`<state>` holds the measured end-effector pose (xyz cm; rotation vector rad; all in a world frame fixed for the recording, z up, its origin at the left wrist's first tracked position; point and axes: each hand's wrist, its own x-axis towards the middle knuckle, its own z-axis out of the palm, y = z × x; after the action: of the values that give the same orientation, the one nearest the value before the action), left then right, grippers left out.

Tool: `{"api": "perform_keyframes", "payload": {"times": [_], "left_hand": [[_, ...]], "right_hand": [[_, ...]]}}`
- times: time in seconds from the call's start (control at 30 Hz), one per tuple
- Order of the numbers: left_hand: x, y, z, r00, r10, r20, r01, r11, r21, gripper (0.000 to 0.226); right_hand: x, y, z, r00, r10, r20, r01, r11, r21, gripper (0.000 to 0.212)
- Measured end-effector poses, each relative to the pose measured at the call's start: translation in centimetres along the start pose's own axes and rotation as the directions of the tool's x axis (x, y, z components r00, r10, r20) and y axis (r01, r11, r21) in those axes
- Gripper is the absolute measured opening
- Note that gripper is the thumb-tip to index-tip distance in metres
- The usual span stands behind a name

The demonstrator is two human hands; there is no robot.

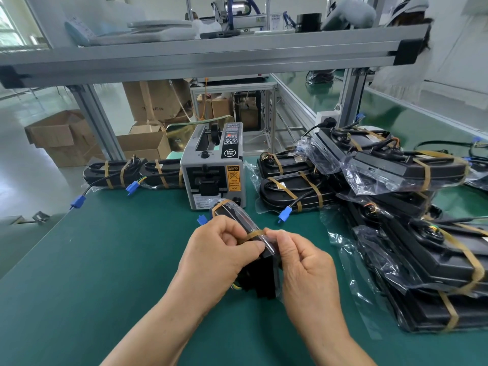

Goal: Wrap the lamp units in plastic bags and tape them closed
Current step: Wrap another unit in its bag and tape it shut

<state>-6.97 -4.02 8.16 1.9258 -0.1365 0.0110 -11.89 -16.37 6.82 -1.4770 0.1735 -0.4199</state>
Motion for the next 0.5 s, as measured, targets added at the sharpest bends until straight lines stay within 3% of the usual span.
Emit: {"api": "perform_keyframes", "payload": {"times": [0.3, 0.5], "left_hand": [[0.38, -0.59, 0.01, 1.0, 0.016, 0.014, -0.016, 1.0, -0.001, 0.024], [0.29, -0.54, -0.49, 0.993, 0.051, 0.102, -0.056, 0.998, 0.042, 0.049]], "right_hand": [[0.19, 0.38, -0.11, 1.0, 0.006, -0.011, -0.006, 1.0, -0.013, 0.033], [0.32, 0.71, -0.22, 1.0, 0.009, 0.006, -0.009, 0.999, -0.046, 0.039]]}}
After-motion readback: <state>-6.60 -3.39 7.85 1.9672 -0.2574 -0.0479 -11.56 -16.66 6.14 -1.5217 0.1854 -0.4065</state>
